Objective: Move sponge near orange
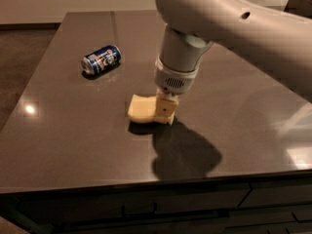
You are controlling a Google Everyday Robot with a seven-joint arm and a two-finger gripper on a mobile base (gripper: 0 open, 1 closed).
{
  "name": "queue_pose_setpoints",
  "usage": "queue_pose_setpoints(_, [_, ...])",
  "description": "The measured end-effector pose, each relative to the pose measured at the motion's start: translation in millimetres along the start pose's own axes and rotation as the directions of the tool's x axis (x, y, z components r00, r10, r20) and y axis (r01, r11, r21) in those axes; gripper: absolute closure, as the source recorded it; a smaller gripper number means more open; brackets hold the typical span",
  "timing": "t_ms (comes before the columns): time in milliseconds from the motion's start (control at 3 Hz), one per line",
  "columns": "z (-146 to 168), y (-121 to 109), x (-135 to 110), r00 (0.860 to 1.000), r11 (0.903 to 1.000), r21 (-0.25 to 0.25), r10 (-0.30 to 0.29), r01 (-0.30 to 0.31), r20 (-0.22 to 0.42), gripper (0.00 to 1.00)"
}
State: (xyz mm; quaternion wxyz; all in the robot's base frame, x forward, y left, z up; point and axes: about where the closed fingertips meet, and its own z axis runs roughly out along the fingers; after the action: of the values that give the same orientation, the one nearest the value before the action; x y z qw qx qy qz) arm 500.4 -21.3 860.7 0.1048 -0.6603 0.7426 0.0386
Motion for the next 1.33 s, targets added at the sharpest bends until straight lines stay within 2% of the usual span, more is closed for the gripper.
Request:
queue_pose_setpoints(333, [-9.4, -35.9, 27.2, 0.998, 0.9976, 0.018, 0.067, -0.066, -0.018, 1.00])
queue_pose_setpoints(667, [-7.8, -52.1, 47.7, 0.995, 0.9962, 0.017, 0.086, -0.085, -0.041, 1.00])
queue_pose_setpoints(1000, [-2.1, -65.8, 77.5, 0.992, 0.9943, 0.012, 0.106, -0.106, -0.074, 0.74])
queue_pose_setpoints(1333, [-1.8, -76.0, 96.8, 0.987, 0.9915, 0.024, 0.130, -0.128, -0.093, 0.43])
